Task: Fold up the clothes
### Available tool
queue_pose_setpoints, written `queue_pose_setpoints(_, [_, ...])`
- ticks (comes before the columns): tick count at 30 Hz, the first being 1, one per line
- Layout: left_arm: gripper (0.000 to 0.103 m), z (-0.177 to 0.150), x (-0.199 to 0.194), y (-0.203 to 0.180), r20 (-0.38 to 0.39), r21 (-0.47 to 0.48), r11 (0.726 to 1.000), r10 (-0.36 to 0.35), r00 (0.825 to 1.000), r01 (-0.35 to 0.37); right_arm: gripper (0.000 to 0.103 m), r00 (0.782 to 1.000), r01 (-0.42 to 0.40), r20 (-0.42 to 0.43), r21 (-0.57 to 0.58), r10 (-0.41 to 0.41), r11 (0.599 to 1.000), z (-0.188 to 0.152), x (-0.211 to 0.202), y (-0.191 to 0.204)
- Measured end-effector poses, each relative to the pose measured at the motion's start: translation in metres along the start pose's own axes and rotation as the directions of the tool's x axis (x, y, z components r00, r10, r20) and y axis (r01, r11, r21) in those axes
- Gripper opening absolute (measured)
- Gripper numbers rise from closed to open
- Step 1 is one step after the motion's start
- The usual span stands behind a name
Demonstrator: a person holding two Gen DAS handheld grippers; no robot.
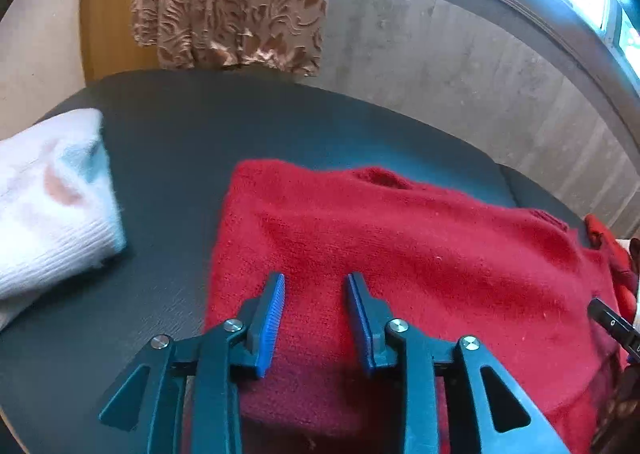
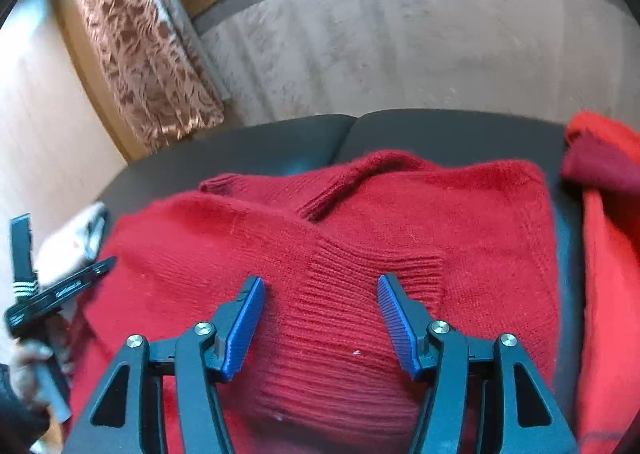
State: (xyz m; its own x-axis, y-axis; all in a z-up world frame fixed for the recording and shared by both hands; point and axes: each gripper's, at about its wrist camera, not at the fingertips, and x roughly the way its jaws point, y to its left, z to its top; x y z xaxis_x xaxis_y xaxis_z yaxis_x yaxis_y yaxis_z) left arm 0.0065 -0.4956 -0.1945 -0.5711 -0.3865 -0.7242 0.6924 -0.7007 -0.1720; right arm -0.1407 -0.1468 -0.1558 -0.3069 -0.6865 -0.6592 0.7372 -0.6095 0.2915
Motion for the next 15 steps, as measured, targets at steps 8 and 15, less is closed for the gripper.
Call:
queue_pose_setpoints(8, [0.039,0.041,0.031,-0.027,0.011,0.091,0.996,0.024,1.000,-0.025,0.060,0.997,0.072,-0.005,0.032,-0.072,0.997,0.021,0.019,-0.015])
queue_pose_setpoints(15, [0.042,0.047,0.023,-0.017,-0.028,0.066,0.998,-0.016,0.999,0.018,0.070,1.000,-0.004,-0.014,0.080,0.005,0.997,0.022,-0.001,-0.020])
